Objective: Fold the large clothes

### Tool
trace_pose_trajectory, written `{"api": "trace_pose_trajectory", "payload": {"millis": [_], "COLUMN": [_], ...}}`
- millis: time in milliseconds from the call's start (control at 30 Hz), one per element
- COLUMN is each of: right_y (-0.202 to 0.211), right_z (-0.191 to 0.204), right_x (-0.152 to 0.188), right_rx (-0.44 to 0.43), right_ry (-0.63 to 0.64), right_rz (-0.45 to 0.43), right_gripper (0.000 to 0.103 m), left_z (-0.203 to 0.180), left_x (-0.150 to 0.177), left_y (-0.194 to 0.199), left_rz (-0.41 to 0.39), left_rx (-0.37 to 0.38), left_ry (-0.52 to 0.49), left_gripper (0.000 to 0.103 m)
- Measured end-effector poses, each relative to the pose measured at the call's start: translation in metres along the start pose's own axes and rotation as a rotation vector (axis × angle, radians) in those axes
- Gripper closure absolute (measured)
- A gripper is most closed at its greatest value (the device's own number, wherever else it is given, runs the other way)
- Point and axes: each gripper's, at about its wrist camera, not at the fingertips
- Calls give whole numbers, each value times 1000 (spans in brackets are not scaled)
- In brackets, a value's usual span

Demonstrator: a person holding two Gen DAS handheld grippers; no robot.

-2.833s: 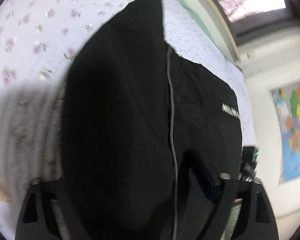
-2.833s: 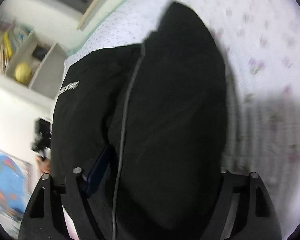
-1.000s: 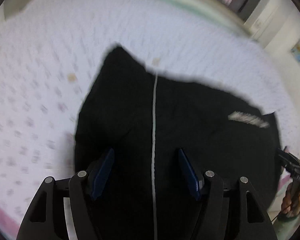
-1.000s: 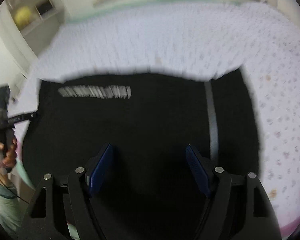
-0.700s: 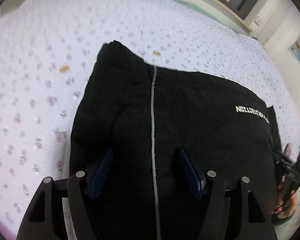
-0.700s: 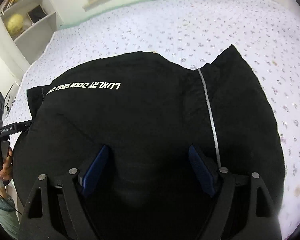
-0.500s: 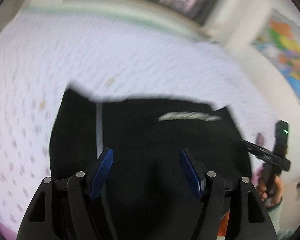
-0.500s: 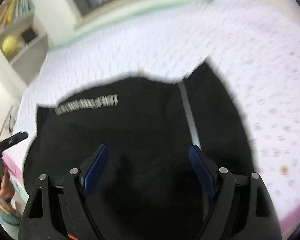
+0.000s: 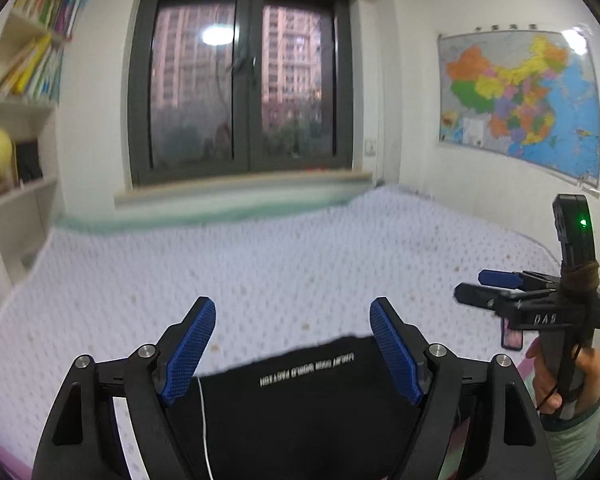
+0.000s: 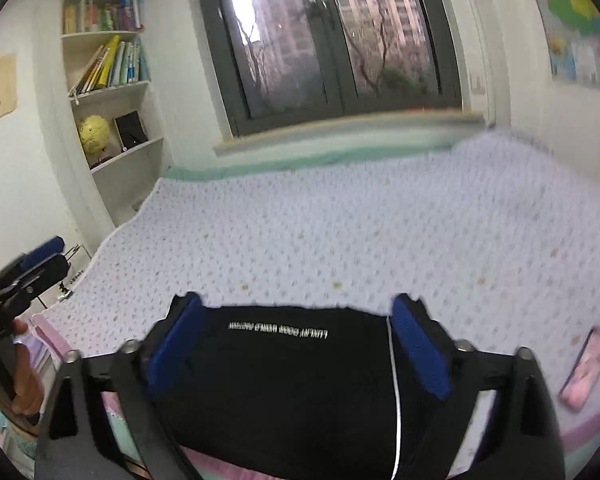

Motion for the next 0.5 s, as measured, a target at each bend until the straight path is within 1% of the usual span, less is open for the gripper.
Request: {"api": "trace_pose_trajectory", "payload": {"millis": [67,133,200,367,433,500], "right_y": [9,13,14,-6,-16,-25], "right_z": [12,21,29,37,40,41], "right_x": [-3,0,8,33,46,57], "right_rx": [5,17,17,44,52,53], "right_ry": [19,39,57,65,68,74], "right_rz": [-9,-3,12,64,90,107], "right_gripper": [1,1,1,1,1,1], "left_z": [-9,-15,-17,-12,-7,-7], "left_x": [-4,-1,8,44,60,71], "left_y": [10,13,11,-12,-21,-27], "left_rz": [-21,-17,-6,86,120,150], "left_rx": [-54,-96,-112,-116,-143,-169], "left_ry": [-2,9,27,94,111,106], "left_gripper": [17,16,16,16,16,16]}}
Point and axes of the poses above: each gripper's, at about its wrist camera, not at the fingertips, and y roughly against the way its jaws point, z to its left, x to its underside, and after that the axes turned 1 degree about -z, right-handed
